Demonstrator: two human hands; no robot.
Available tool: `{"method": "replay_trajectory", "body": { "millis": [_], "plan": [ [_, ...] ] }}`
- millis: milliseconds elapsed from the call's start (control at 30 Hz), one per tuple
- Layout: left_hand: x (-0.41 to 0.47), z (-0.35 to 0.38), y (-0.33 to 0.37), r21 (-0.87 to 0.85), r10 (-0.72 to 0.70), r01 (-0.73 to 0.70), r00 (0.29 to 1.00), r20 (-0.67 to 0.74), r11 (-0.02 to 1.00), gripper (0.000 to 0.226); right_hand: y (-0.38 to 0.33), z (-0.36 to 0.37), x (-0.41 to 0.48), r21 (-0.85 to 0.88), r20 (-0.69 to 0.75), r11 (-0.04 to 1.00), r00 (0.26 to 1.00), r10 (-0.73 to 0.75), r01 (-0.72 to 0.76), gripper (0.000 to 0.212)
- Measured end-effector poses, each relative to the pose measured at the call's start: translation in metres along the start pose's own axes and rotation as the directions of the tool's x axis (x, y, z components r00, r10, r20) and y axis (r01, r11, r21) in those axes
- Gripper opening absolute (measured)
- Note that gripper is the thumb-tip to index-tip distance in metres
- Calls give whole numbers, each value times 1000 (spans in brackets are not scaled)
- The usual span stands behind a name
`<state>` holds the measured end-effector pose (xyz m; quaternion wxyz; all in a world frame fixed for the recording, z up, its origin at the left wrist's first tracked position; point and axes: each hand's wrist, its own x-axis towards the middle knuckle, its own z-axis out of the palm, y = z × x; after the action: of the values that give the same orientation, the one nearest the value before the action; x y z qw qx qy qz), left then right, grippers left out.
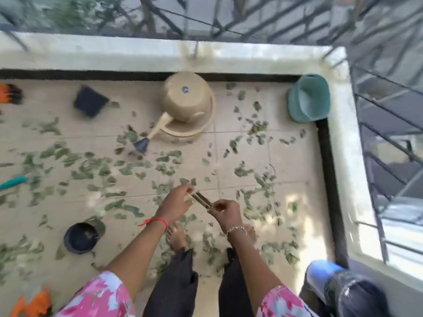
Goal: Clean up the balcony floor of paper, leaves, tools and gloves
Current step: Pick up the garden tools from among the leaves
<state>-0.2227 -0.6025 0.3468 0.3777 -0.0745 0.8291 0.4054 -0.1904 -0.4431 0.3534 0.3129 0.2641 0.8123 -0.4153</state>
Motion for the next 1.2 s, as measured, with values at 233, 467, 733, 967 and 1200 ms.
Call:
{"method": "replay_trajectory", "body": {
  "millis": [233, 467, 733, 967, 1200],
  "plan": [
    [16, 128, 74, 205, 114, -166, 963, 242, 965, 26, 121, -74, -27, 310, -129, 917, 945, 302, -251, 13],
    [4, 268, 129, 349, 103, -269, 898, 428, 897, 40, 275, -152, -43, 558, -271, 752, 779, 565, -351, 15],
    [13, 422, 158, 471, 9, -319, 835, 550, 823, 43, 447, -241, -57, 762, -400, 511, 330, 855, -399, 16],
    [33, 510, 167, 535, 52, -405, 830, 556, 741, 32, 552, -267, -46, 825, -310, 348, 159, 937, -444, 26],
    [30, 517, 154, 581, -4, -390, 828, 560, 715, 34, 572, -278, -33, 776, -288, 366, 227, 930, -514, 34]
  ]
}}
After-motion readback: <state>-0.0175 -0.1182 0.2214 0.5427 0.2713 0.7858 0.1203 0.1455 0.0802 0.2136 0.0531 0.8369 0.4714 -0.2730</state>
